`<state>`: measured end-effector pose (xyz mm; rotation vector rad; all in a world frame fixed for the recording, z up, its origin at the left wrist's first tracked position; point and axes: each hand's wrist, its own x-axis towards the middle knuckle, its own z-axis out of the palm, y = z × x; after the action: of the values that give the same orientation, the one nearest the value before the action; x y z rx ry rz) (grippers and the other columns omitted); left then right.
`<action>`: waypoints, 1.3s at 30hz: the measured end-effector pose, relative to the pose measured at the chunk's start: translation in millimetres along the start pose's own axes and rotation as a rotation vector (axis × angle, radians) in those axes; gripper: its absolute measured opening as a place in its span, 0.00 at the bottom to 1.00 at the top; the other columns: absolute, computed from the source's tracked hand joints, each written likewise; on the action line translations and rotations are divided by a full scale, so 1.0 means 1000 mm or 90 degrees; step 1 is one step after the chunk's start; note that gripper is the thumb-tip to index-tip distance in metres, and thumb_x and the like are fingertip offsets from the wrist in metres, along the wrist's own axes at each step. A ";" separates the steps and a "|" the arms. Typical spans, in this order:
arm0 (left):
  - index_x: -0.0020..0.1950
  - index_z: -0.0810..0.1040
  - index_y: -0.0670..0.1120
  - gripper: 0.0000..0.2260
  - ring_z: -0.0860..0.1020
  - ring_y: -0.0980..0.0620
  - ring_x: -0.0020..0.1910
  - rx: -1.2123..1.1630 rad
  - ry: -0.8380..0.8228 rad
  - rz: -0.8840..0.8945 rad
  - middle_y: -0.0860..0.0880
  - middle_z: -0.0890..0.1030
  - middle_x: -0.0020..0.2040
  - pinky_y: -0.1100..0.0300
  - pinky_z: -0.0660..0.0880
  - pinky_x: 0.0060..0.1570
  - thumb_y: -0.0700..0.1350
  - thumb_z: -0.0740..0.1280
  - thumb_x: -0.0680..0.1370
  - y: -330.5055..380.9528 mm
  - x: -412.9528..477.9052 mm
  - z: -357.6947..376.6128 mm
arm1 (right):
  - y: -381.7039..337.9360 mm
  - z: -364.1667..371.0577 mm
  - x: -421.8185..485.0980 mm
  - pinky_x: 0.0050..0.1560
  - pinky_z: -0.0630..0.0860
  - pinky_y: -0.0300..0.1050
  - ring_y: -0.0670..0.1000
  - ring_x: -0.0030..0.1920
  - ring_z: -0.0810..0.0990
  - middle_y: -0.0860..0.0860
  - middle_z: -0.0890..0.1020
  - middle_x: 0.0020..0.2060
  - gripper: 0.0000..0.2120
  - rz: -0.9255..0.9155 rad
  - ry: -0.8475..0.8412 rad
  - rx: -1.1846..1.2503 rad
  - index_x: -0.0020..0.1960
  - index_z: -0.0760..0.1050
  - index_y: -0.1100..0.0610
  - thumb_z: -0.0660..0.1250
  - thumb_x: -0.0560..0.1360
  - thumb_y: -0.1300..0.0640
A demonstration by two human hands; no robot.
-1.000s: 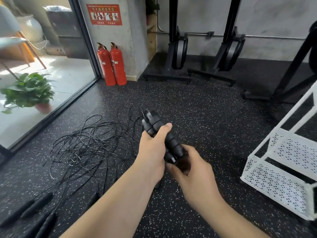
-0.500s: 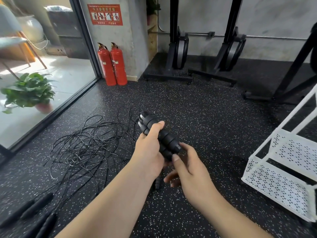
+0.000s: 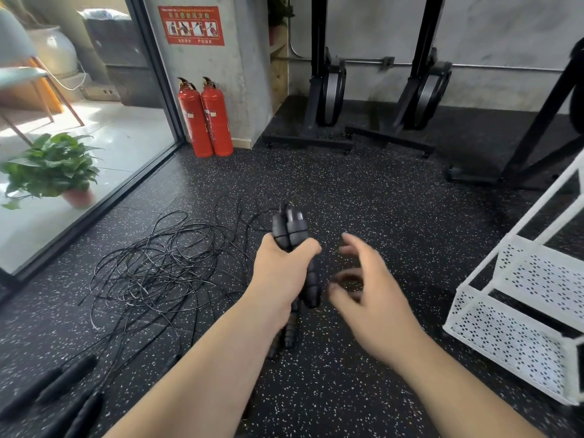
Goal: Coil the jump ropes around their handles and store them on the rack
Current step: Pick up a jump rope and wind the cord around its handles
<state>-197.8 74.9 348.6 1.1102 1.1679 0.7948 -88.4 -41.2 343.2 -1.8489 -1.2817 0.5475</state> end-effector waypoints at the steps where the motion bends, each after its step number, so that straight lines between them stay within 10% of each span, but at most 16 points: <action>1: 0.55 0.77 0.51 0.15 0.83 0.48 0.44 0.078 -0.019 0.030 0.48 0.85 0.48 0.47 0.83 0.51 0.48 0.77 0.72 0.001 -0.002 -0.002 | 0.001 -0.006 0.003 0.56 0.81 0.43 0.35 0.61 0.76 0.33 0.68 0.69 0.38 -0.004 0.024 -0.004 0.82 0.55 0.36 0.70 0.81 0.56; 8: 0.55 0.65 0.56 0.23 0.77 0.50 0.40 0.793 -0.197 0.416 0.56 0.76 0.43 0.54 0.74 0.41 0.57 0.74 0.69 0.000 -0.018 -0.009 | 0.021 -0.040 0.019 0.79 0.58 0.42 0.42 0.82 0.56 0.37 0.65 0.80 0.41 -0.152 0.011 -0.330 0.81 0.66 0.44 0.66 0.74 0.72; 14: 0.63 0.64 0.55 0.27 0.78 0.50 0.43 0.810 -0.257 0.460 0.56 0.70 0.56 0.51 0.77 0.45 0.60 0.72 0.71 0.000 -0.017 -0.016 | 0.032 -0.042 0.016 0.47 0.78 0.54 0.48 0.45 0.79 0.44 0.80 0.45 0.15 -0.037 -0.121 -0.280 0.55 0.70 0.44 0.60 0.80 0.65; 22: 0.63 0.66 0.57 0.23 0.79 0.50 0.46 0.871 -0.103 0.547 0.57 0.77 0.53 0.53 0.76 0.42 0.62 0.68 0.74 -0.004 -0.025 -0.010 | 0.030 -0.047 0.018 0.38 0.73 0.44 0.44 0.38 0.78 0.43 0.80 0.41 0.12 -0.067 -0.087 -0.254 0.56 0.74 0.46 0.61 0.83 0.62; 27: 0.57 0.68 0.60 0.20 0.77 0.58 0.39 0.689 -0.021 0.434 0.59 0.77 0.42 0.56 0.74 0.41 0.58 0.74 0.72 0.019 -0.026 -0.022 | 0.036 -0.089 0.027 0.30 0.70 0.37 0.42 0.28 0.75 0.41 0.81 0.34 0.06 -0.086 -0.035 -0.202 0.50 0.79 0.41 0.65 0.84 0.44; 34: 0.56 0.79 0.50 0.11 0.74 0.48 0.40 0.055 0.108 0.145 0.49 0.79 0.43 0.53 0.74 0.42 0.45 0.76 0.76 0.045 -0.003 -0.042 | 0.044 -0.113 0.025 0.33 0.69 0.46 0.45 0.28 0.71 0.46 0.75 0.27 0.13 -0.076 0.098 -0.128 0.48 0.80 0.42 0.61 0.84 0.40; 39: 0.60 0.78 0.44 0.16 0.74 0.52 0.34 -0.264 -0.104 -0.176 0.49 0.84 0.43 0.57 0.74 0.33 0.43 0.75 0.74 0.026 -0.008 -0.027 | 0.040 -0.075 0.027 0.28 0.68 0.43 0.43 0.24 0.70 0.45 0.76 0.25 0.15 -0.046 0.058 -0.198 0.45 0.78 0.44 0.59 0.85 0.40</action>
<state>-224.7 82.0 375.1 0.6408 0.9394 0.6765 -1.3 -50.6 357.0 -2.0436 -1.4272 0.2305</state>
